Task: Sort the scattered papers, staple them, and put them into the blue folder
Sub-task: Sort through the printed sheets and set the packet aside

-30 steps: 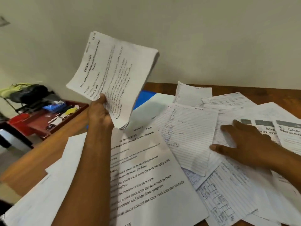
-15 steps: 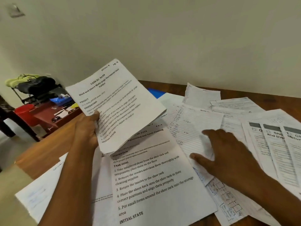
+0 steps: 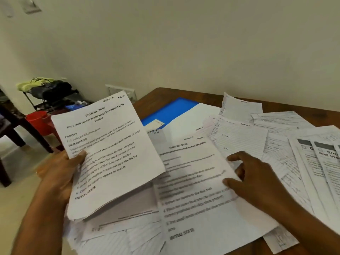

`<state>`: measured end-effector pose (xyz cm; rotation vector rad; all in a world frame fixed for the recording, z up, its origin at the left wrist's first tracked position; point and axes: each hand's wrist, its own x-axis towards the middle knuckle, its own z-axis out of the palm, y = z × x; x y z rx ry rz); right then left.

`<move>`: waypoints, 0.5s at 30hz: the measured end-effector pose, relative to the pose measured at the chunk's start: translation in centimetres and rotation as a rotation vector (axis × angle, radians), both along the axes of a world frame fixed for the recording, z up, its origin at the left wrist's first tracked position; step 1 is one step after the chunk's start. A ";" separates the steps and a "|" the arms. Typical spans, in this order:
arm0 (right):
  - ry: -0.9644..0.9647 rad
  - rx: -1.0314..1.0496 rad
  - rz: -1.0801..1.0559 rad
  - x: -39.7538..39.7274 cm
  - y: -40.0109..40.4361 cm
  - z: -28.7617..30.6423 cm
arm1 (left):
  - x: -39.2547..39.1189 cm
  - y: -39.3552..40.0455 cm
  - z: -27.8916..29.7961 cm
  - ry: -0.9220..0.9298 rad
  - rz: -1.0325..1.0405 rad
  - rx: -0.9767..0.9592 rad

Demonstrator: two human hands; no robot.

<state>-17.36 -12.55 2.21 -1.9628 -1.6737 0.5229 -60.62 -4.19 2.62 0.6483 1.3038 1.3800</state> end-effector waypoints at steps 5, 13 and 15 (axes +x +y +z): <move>-0.105 -0.048 -0.122 3.6 0.8 0.9 | -4.7 -1.4 -0.4 0.045 0.078 -0.033; -0.375 -0.030 -0.297 4.6 1.9 1.2 | -7.5 -2.7 -1.5 0.173 0.098 -0.080; -0.438 0.081 -0.220 1.4 2.2 2.2 | -7.3 -3.0 -1.6 0.183 0.066 -0.091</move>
